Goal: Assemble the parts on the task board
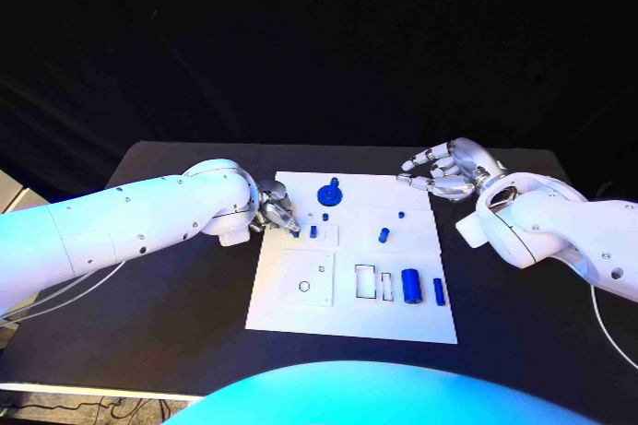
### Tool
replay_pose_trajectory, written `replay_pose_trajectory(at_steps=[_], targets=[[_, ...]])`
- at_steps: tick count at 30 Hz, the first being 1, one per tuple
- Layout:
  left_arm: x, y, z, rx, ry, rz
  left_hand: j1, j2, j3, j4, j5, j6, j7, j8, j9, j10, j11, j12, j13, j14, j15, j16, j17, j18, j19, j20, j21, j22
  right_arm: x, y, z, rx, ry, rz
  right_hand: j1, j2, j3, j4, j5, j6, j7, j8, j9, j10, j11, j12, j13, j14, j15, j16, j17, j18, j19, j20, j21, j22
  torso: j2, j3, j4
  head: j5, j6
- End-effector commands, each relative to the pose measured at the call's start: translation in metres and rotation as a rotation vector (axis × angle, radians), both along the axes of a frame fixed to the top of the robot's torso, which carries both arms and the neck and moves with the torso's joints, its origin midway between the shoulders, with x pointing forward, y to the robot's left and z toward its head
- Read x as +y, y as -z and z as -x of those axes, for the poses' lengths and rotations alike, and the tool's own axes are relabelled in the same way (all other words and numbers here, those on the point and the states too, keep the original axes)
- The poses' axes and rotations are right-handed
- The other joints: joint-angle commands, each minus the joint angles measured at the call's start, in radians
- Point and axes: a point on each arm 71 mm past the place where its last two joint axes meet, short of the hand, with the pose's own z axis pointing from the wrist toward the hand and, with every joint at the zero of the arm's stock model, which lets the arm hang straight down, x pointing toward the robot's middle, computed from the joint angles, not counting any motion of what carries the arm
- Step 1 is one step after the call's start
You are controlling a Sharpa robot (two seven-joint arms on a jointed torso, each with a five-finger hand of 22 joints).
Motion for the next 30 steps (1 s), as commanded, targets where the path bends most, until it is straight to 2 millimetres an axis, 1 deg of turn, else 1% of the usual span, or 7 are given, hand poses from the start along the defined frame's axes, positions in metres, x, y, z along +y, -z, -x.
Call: replay_pose_trajectory(at_steps=[1,16,20,24,26,30], targets=[[-0.0013,0.0022,0.0013,0.01,0.011,-0.011,0.005,0.008,0.177,-0.182,0.006,0.013,-0.01,0.006,0.001,0.006,-0.002,0.006,0.001,0.076,-0.008,0.004,0.16,-0.017,0.007,0.0,0.006,0.001,0.0016,0.0,0.0007,-0.004,-0.017,0.0,-0.004,0.004,-0.004,-0.003,0.004,-0.008,-0.002,0.003,-0.001,0.0,-0.005,-0.003,0.15,0.094,-0.009,-0.004,0.219,-0.007,0.105,-0.005,0.004,0.263,0.0,0.0006,0.0002,0.0,0.0],[-0.0047,0.0032,0.003,0.028,0.036,-0.031,0.006,0.007,0.177,-0.184,0.007,0.015,-0.01,0.006,0.0,0.01,-0.002,0.01,0.007,0.077,-0.009,0.005,0.163,-0.017,0.007,-0.001,0.006,0.002,0.0009,0.0002,0.0008,-0.002,-0.016,0.001,-0.004,0.004,-0.004,-0.003,0.004,-0.008,-0.002,0.003,-0.001,0.0,-0.005,-0.003,0.15,0.094,-0.009,-0.004,0.219,-0.007,0.105,-0.005,0.004,0.263,0.001,0.001,-0.0013,-0.002,0.0],[-0.0064,0.0034,0.0037,0.035,0.042,-0.029,0.005,0.004,0.175,-0.185,0.011,0.017,-0.011,0.007,0.0,0.015,-0.003,0.016,0.015,0.078,-0.009,0.006,0.165,-0.017,0.007,-0.001,0.006,0.002,0.0009,0.0002,0.0007,-0.002,-0.016,0.001,-0.004,0.004,-0.004,-0.003,0.004,-0.008,-0.002,0.003,-0.001,0.0,-0.005,-0.003,0.15,0.094,-0.009,-0.004,0.219,-0.007,0.105,-0.005,0.004,0.263,0.0,0.0014,0.0008,-0.004,0.0],[-0.0078,0.0037,0.0041,0.043,0.046,-0.023,-0.001,-0.002,0.169,-0.184,0.018,0.022,-0.012,0.007,-0.002,0.025,-0.003,0.026,0.032,0.079,-0.009,0.008,0.168,-0.018,0.006,-0.001,0.007,0.003,0.001,0.0002,0.0007,-0.002,-0.016,0.001,-0.004,0.004,-0.004,-0.003,0.004,-0.008,-0.002,0.003,-0.001,0.0,-0.005,-0.003,0.15,0.094,-0.009,-0.004,0.219,-0.007,0.105,-0.005,0.004,0.263,0.0,0.0012,0.0004,-0.005,0.0],[-0.0081,0.0037,0.0041,0.045,0.045,-0.02,-0.013,-0.006,0.156,-0.175,0.02,0.027,-0.015,0.007,-0.004,0.038,-0.005,0.039,0.051,0.08,-0.009,0.01,0.173,-0.018,0.007,-0.001,0.007,0.005,0.001,0.0002,0.0007,-0.002,-0.016,0.001,-0.004,0.004,-0.004,-0.003,0.004,-0.008,-0.002,0.003,-0.001,0.0,-0.005,-0.003,0.15,0.094,-0.009,-0.004,0.219,-0.007,0.105,-0.005,0.004,0.263,0.0,0.0013,-0.0003,-0.005,0.0],[-0.0076,0.0036,0.0029,0.038,0.034,-0.014,-0.032,-0.012,0.117,-0.153,0.012,0.029,-0.022,0.006,-0.007,0.05,-0.011,0.045,0.062,0.081,-0.012,0.012,0.175,-0.018,0.006,-0.003,0.004,0.004,0.0008,0.0002,0.0007,-0.002,-0.015,0.001,-0.004,0.004,-0.004,-0.003,0.004,-0.008,-0.002,0.003,-0.001,0.0,-0.005,-0.003,0.15,0.094,-0.009,-0.004,0.219,-0.007,0.105,-0.005,0.004,0.263,0.001,0.0014,-0.0013,-0.005,0.0]])
